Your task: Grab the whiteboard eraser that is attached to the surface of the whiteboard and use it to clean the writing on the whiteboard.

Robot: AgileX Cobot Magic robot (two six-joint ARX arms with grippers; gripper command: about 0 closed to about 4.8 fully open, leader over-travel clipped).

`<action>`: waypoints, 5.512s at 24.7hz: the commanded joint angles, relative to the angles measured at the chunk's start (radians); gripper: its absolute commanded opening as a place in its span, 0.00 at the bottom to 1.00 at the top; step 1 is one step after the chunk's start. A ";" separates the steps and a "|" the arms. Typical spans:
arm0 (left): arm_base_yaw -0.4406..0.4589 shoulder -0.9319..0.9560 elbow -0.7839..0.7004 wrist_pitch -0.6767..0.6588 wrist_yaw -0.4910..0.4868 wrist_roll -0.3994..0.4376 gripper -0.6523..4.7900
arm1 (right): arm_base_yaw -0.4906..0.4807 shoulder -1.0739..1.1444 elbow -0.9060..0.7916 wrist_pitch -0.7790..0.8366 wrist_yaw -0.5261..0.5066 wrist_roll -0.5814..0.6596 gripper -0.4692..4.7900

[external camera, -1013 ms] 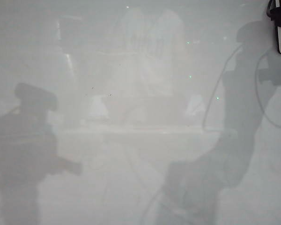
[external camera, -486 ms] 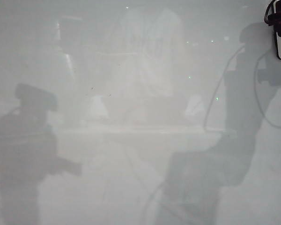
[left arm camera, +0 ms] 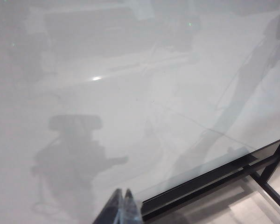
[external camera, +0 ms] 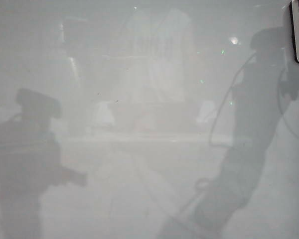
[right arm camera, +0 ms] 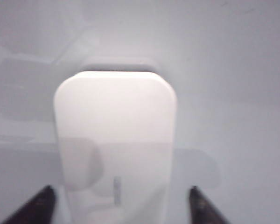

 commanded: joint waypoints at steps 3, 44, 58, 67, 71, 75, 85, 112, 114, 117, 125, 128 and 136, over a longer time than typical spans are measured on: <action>-0.001 0.000 0.001 0.038 -0.009 0.007 0.11 | 0.002 -0.273 0.002 -0.269 -0.001 0.002 0.14; -0.001 -0.159 -0.772 0.777 -0.317 -0.085 0.11 | 0.005 -0.768 -0.270 -0.487 -0.478 0.197 0.08; -0.001 -0.160 -0.842 0.904 -0.471 -0.143 0.11 | 0.005 -0.769 -0.467 -0.365 -0.478 0.196 0.08; -0.002 -0.160 -0.842 0.897 -0.338 -0.142 0.11 | 0.005 -0.769 -0.502 -0.370 -0.485 0.200 0.08; -0.002 -0.160 -0.842 0.868 -0.337 -0.143 0.11 | 0.005 -0.769 -0.502 -0.386 -0.470 0.194 0.08; -0.002 -0.160 -0.842 0.843 -0.333 -0.143 0.11 | 0.004 -0.769 -0.511 -0.428 -0.455 0.135 0.08; -0.002 -0.160 -0.842 0.843 -0.333 -0.143 0.11 | 0.003 -0.769 -0.511 -0.429 -0.315 0.121 0.08; -0.002 -0.160 -0.842 0.841 -0.327 -0.142 0.11 | 0.004 -0.883 -0.511 -0.375 -0.101 0.132 0.08; -0.002 -0.160 -0.842 0.841 -0.327 -0.142 0.11 | 0.003 -0.883 -0.511 -0.388 -0.118 0.137 0.08; -0.002 -0.160 -0.842 0.841 -0.327 -0.142 0.11 | 0.003 -0.883 -0.511 -0.417 -0.119 0.137 0.08; -0.002 -0.160 -0.842 0.841 -0.327 -0.142 0.11 | -0.012 -0.883 -0.511 -0.424 -0.134 0.137 0.08; -0.002 -0.160 -0.842 0.841 -0.327 -0.142 0.11 | -0.029 -0.883 -0.511 -0.425 -0.185 0.136 0.08; -0.002 -0.160 -0.842 0.841 -0.327 -0.142 0.11 | -0.026 -0.883 -0.511 -0.427 -0.164 0.136 0.08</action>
